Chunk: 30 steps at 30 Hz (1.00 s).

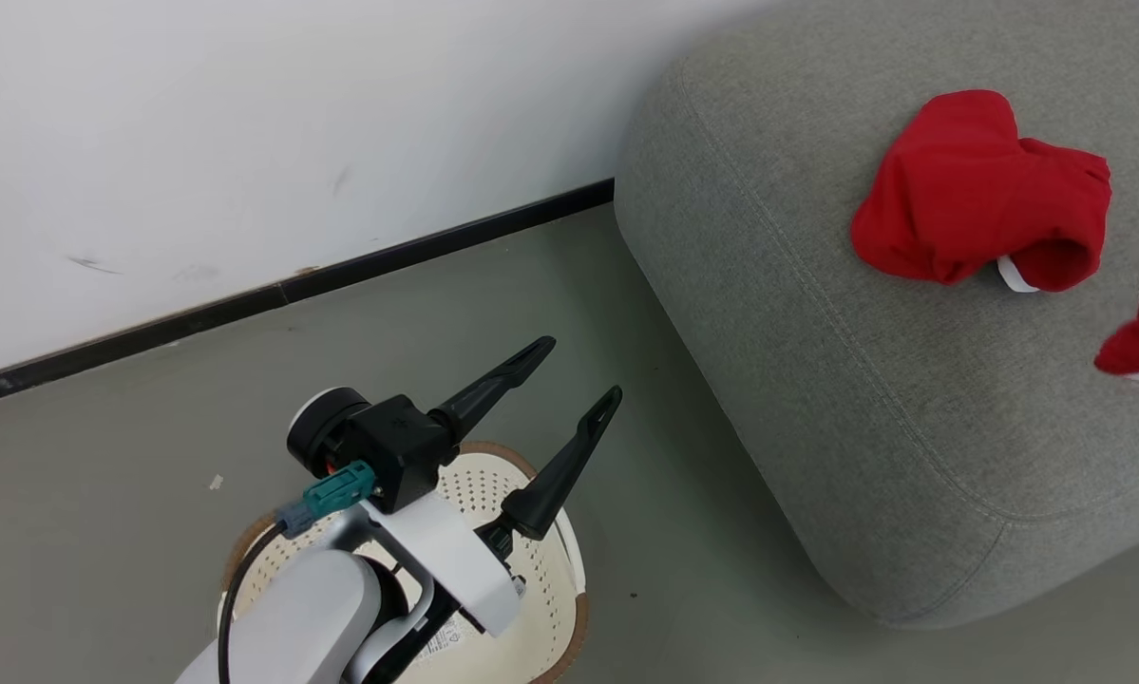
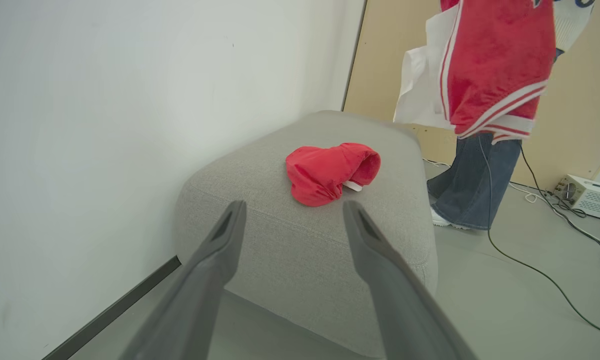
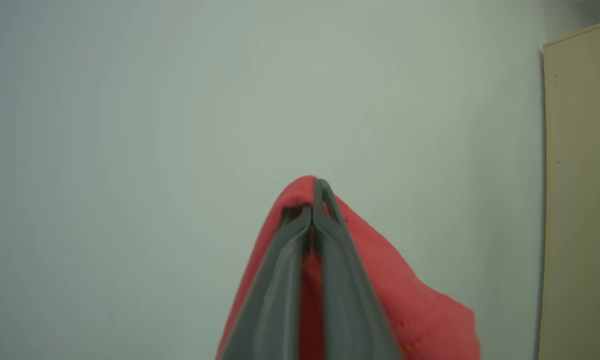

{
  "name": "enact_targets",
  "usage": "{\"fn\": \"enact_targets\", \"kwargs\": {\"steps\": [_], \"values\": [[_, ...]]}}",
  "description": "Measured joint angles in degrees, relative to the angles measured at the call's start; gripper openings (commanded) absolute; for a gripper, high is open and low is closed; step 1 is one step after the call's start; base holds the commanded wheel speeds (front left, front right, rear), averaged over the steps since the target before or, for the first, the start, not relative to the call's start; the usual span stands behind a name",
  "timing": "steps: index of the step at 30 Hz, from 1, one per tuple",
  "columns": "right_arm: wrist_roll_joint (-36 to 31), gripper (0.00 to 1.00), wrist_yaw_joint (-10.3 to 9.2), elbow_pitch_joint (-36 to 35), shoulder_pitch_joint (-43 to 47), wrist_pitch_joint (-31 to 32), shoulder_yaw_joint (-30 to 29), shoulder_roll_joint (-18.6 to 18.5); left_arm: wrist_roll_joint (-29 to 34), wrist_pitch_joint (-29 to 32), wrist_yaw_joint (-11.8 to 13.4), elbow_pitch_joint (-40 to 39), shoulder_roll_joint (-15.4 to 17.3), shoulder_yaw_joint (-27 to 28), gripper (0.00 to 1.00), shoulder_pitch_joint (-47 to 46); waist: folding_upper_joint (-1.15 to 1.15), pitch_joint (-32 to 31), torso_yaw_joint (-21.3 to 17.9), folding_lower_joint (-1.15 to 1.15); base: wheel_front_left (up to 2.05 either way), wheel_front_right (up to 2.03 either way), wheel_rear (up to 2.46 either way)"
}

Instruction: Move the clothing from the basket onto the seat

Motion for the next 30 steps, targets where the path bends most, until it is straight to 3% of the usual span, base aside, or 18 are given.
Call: {"fn": "enact_targets", "kwargs": {"steps": [8,18,30], "values": [[-0.2,0.00,0.00,3.3,2.2,0.5,-2.3,-0.1,0.4,0.9,0.3,-0.8,0.7,0.1,1.00,-0.2,0.00,1.9,-0.6,0.00,0.00,0.00,0.00],[-3.3,0.00,0.00,1.8,3.1,0.1,-7.6,0.4,0.8,2.4,0.5,-1.9,1.8,0.3,1.00,-1.1,0.00,4.2,-1.3,0.00,0.00,0.00,0.00],[-4.4,0.00,0.00,6.3,4.6,0.5,-5.4,2.8,1.5,4.3,0.9,-3.3,2.3,-0.2,1.00,-1.2,0.00,6.8,-1.5,0.00,0.00,0.00,0.00]]}}
